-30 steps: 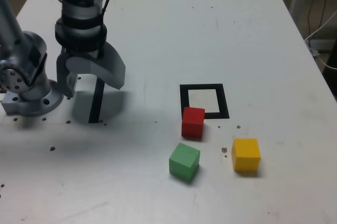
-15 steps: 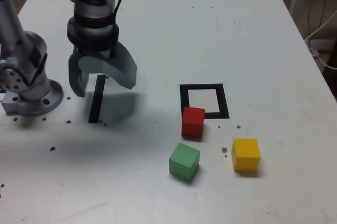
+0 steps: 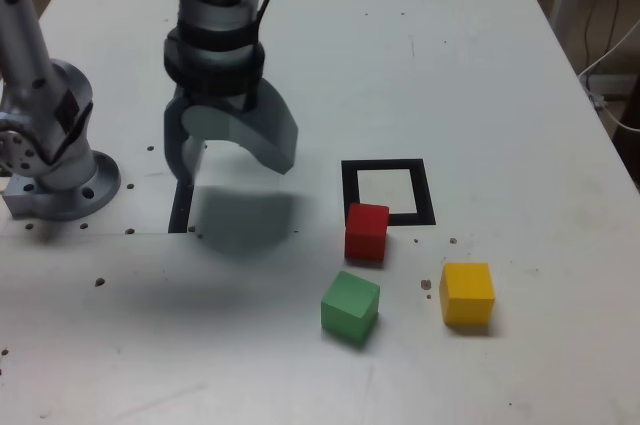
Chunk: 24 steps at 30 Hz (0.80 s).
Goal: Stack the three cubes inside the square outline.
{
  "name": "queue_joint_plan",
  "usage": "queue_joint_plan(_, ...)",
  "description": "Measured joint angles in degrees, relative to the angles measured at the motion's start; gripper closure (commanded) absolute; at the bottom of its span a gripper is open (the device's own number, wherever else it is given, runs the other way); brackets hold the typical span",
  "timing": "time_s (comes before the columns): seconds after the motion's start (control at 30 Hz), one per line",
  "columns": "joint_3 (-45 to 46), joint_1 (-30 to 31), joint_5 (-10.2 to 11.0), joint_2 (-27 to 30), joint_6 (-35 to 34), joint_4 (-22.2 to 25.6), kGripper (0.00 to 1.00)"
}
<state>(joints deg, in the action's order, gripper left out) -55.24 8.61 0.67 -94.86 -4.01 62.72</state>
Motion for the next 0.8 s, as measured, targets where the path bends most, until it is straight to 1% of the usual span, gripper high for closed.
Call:
queue_joint_plan(0.23,-6.9,3.5,-0.1,-2.6,-0.1,4.1,0.01)
queue_joint_plan(0.37,-10.7,5.1,-0.3,-4.7,-0.1,5.6,0.01)
queue_joint_plan(0.67,-16.1,7.1,-0.7,-9.8,-0.2,7.2,0.01)
queue_joint_plan(0.8,-19.5,8.2,-0.8,-13.5,-0.5,7.7,0.01)
